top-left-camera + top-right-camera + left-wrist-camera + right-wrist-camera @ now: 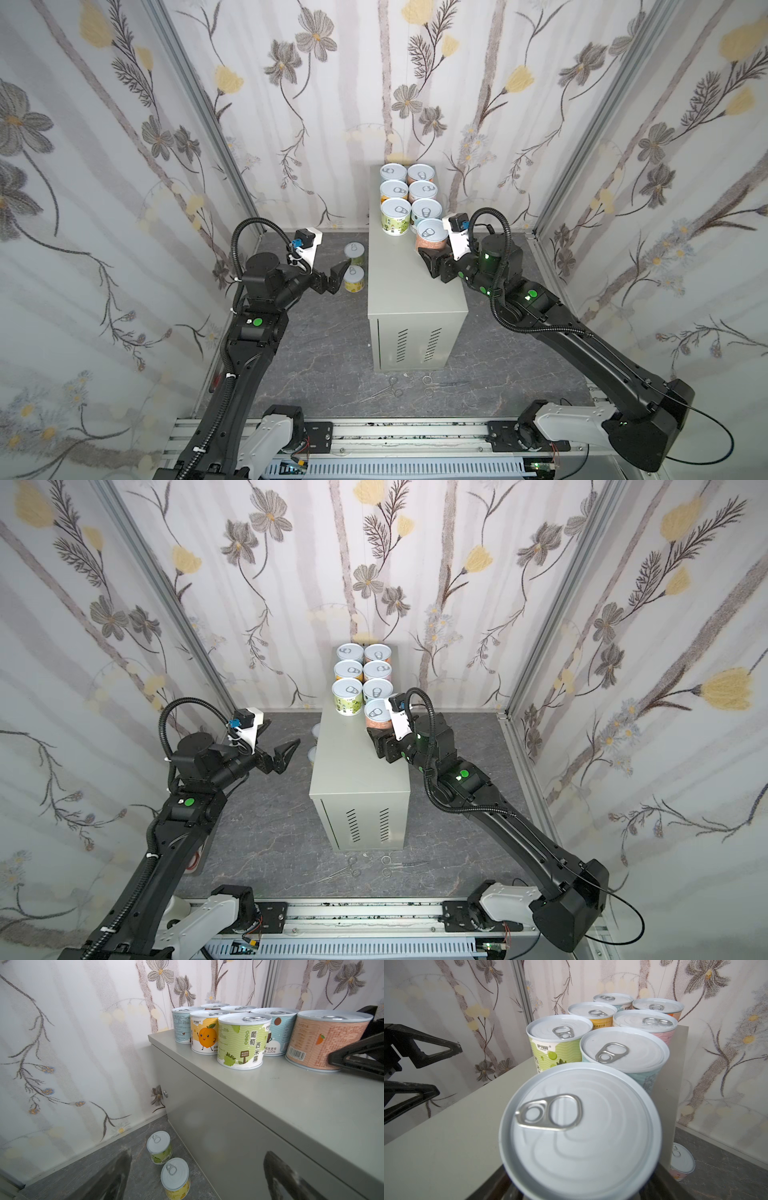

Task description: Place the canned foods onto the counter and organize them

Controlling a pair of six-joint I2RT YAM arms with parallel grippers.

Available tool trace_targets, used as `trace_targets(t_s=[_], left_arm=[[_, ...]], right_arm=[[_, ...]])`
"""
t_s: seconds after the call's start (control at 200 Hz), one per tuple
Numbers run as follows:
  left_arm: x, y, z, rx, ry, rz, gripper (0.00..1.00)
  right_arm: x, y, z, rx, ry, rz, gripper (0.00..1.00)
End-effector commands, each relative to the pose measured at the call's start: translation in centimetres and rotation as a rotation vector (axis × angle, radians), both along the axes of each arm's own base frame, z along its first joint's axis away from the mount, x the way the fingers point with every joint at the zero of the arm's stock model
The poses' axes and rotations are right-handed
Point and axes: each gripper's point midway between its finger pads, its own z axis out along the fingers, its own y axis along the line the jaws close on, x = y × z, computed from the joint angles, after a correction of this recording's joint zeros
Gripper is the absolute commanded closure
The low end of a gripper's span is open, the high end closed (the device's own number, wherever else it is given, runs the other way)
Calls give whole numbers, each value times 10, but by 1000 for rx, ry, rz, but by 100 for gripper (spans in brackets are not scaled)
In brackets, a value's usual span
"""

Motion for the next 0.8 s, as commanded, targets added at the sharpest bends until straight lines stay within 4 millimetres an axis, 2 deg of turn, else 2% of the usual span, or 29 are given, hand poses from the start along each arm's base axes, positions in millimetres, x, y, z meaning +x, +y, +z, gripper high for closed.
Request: trace_targets(t_s=[0.0, 0.315, 0.53, 0.729, 0.794], left_arm=[[-1, 0, 5, 7, -34, -1, 0], [-1, 0, 4, 8, -31, -1, 0], [5, 11, 0, 13, 7, 73, 0], [9, 12, -14, 0, 49, 83, 0], [11, 13, -20, -1, 51, 90, 0]], right_arm=[[-1, 2, -11, -32, 29, 11, 24], [-1, 0, -12, -36, 34, 5, 17], [-2, 0, -9, -31, 29, 7, 11], [-8, -4, -4, -28, 12, 14, 0], [-12, -7, -1, -24, 3, 17, 0]])
